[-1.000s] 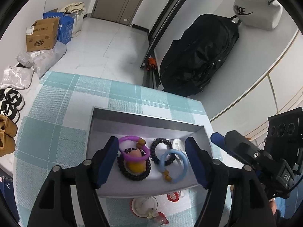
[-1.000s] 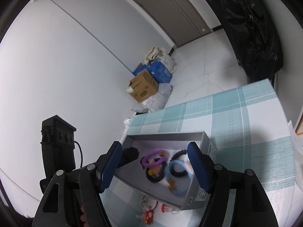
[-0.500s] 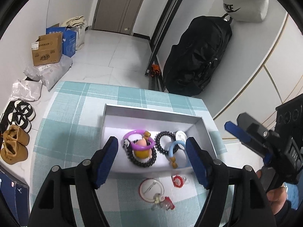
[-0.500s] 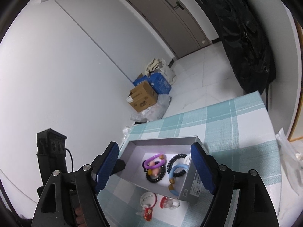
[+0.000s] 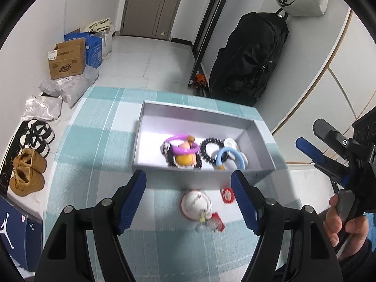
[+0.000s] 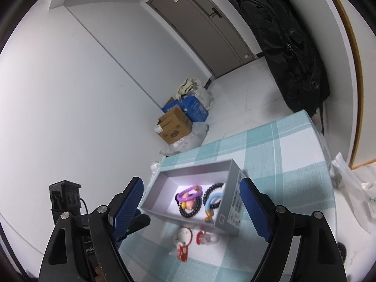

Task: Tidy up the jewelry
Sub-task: 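Lift both grippers out of the box, then lower the left gripper onto the red-and-clear pacifier clip and close it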

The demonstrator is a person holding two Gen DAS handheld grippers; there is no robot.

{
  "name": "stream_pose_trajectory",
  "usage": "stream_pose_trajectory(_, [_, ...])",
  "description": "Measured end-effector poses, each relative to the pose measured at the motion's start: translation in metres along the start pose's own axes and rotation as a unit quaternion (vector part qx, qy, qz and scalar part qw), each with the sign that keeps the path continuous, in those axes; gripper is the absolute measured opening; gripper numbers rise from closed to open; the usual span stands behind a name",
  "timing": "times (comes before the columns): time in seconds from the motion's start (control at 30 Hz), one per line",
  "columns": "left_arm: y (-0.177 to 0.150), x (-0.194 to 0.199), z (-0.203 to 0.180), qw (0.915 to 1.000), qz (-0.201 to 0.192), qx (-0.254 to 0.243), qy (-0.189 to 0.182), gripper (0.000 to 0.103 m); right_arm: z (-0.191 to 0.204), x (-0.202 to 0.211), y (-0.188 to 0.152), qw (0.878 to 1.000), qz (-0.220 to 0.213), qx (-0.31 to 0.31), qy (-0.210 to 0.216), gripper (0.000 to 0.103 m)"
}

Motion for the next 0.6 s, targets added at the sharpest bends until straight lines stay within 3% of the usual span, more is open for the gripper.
stream_pose_trajectory(0.27, [-0.021, 0.006, 0.002, 0.9998, 0.017, -0.002, 0.007, 0.071, -0.002, 0.008, -0.018, 1.000, 0.019, 0.003, -0.019, 0.086])
stream_pose_trajectory(0.6, [-0.047, 0.001, -0.011, 0.9973, 0.052, -0.049, 0.013, 0.072, -0.007, 0.003, -0.038, 0.997, 0.059, 0.009, -0.040, 0.087])
Point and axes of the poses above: each gripper's, at about its wrist camera, not at the fingertips, and x roughly against the way its jaws point, z to its left, y to its top, the point moved 6 cm from there along -x, roughly the way its jaws point, and after that the axes turned 8 degrees about y, right-handed, at the moved point
